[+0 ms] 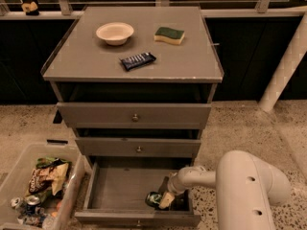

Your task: Pick green can from bottom drawer and place on counter

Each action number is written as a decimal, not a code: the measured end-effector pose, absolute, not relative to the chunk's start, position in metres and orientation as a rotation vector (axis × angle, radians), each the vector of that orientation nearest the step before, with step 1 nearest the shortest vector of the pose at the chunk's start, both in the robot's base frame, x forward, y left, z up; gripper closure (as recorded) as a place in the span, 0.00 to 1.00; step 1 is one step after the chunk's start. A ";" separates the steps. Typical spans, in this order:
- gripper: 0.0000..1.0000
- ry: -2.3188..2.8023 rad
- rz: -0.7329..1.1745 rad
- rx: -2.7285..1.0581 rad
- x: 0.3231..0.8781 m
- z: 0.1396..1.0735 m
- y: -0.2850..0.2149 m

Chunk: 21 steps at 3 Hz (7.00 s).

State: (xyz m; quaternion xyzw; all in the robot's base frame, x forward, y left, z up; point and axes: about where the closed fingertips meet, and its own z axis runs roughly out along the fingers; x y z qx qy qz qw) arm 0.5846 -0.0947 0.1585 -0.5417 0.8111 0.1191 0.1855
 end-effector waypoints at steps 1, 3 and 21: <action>0.00 2.281 0.334 -1.526 0.585 0.158 -0.094; 0.00 2.335 0.421 -1.554 0.551 0.120 -0.071; 1.00 1.924 -0.382 -1.177 0.627 0.587 -0.131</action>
Offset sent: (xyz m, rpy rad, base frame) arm -0.0263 0.0157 -0.0303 -0.0044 0.0594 -0.0037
